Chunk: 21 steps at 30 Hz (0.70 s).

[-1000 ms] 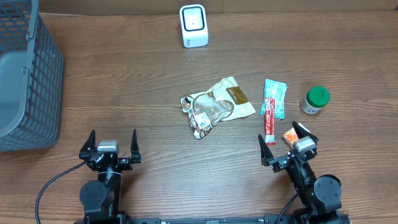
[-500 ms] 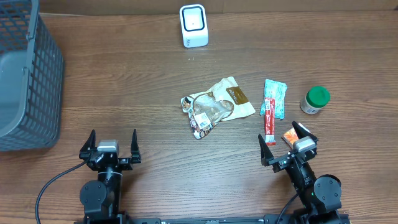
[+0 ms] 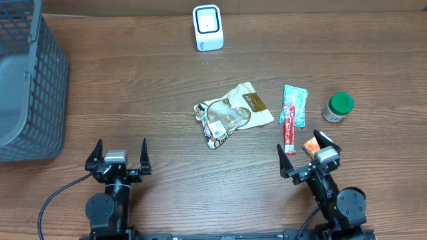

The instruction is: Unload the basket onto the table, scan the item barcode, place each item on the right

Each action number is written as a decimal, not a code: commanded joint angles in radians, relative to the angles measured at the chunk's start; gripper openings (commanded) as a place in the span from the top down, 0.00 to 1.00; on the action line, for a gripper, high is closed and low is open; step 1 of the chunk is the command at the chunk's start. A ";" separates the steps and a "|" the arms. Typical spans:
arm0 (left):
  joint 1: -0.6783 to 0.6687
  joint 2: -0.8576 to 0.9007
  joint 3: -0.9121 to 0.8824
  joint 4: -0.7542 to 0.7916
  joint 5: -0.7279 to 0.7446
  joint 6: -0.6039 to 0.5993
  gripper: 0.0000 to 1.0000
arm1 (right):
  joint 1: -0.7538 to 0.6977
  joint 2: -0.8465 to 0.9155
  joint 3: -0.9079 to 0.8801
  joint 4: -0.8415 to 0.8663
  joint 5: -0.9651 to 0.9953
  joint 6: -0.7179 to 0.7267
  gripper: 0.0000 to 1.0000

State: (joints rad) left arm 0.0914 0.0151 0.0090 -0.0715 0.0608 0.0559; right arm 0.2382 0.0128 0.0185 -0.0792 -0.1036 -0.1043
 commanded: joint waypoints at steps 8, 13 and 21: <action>0.000 -0.011 -0.004 -0.001 0.010 0.015 0.00 | 0.008 -0.009 -0.010 0.003 0.010 0.007 0.00; 0.000 -0.011 -0.004 -0.001 0.010 0.015 0.00 | 0.005 -0.009 -0.010 0.003 0.010 0.007 0.00; 0.000 -0.011 -0.004 -0.001 0.010 0.015 0.00 | -0.026 -0.009 -0.010 0.003 0.010 0.007 0.00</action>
State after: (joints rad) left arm 0.0914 0.0151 0.0090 -0.0715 0.0608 0.0559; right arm 0.2207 0.0128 0.0185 -0.0792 -0.1028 -0.1043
